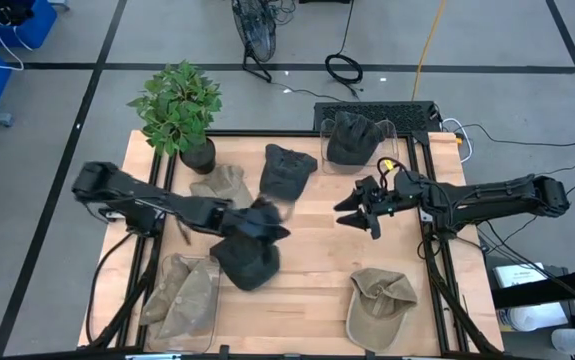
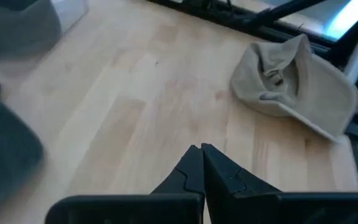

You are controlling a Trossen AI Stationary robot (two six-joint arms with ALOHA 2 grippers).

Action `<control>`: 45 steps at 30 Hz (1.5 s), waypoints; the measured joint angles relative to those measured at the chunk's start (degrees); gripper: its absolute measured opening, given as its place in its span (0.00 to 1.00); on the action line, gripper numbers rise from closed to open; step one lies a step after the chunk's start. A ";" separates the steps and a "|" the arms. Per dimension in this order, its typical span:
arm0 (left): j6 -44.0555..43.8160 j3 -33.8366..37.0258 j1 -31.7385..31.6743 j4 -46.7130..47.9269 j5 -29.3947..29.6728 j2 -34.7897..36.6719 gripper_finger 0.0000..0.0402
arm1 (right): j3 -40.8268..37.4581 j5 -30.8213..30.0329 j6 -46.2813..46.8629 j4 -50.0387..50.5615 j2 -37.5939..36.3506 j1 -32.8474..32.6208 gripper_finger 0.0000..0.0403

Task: Pick & Place hat
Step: Put the black cap into the top transparent bin

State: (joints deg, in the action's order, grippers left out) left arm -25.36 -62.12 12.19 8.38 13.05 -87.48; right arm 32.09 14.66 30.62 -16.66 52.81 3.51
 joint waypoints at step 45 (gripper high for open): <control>9.61 24.08 -10.62 8.02 -17.93 11.80 0.82 | 0.01 -20.71 7.71 -12.19 9.74 -0.13 0.53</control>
State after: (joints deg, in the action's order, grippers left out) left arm -15.75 -38.04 1.56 16.41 -4.89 -75.68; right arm 32.10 -6.05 38.33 -28.84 62.54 3.38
